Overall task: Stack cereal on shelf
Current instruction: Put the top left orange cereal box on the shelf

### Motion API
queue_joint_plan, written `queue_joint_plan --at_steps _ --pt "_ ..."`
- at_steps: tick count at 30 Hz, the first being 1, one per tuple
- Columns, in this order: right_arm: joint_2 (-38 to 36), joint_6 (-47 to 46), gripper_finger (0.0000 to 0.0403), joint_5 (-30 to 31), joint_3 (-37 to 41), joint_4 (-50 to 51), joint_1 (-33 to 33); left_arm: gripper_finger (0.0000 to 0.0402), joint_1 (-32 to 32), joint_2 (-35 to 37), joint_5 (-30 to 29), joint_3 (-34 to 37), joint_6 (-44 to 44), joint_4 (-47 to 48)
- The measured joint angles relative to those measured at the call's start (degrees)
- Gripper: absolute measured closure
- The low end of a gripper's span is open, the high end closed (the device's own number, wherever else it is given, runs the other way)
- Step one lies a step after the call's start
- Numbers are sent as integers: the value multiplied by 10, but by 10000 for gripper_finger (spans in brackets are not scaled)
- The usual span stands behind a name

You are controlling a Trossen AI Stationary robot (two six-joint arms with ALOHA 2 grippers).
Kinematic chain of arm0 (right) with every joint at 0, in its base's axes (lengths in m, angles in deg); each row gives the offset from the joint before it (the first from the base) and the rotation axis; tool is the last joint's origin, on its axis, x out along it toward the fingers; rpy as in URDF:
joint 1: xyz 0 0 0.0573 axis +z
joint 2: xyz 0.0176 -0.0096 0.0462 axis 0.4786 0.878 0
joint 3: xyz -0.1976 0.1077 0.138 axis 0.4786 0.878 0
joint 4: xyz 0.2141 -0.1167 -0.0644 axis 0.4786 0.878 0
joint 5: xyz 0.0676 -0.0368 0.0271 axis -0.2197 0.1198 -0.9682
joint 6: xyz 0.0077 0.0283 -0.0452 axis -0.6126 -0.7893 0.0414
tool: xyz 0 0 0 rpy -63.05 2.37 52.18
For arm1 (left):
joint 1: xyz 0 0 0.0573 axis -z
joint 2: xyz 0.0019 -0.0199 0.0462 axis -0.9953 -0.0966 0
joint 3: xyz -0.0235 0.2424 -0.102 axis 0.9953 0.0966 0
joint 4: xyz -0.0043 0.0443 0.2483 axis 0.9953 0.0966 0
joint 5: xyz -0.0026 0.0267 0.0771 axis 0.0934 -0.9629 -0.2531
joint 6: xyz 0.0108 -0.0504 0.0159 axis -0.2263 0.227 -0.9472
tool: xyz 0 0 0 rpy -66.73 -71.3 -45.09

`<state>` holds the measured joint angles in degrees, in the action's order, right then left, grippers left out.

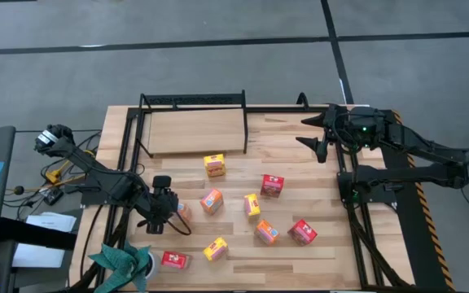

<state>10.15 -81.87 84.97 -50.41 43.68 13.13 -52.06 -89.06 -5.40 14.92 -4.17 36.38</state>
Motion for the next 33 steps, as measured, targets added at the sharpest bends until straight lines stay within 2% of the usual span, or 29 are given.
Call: queue_joint_plan --at_steps 6,13,16,19,21,25,33 --pt "0 0 67 0 0 0 0 205 -1 0 -1 -27 22 20" --pt "0 0 73 0 0 0 0 205 -28 0 -4 -131 59 176" --pt "0 0 70 0 0 0 0 205 -47 0 -40 -185 59 235" --pt "0 0 69 0 0 0 0 205 -75 0 -101 -236 42 271" --pt "0 0 68 0 0 0 0 205 -102 1 -124 -261 15 274" --pt "0 0 73 0 0 0 0 205 -176 0 -127 -294 -47 273" --pt "0 0 73 0 0 0 0 205 -381 0 -82 -310 -241 278"
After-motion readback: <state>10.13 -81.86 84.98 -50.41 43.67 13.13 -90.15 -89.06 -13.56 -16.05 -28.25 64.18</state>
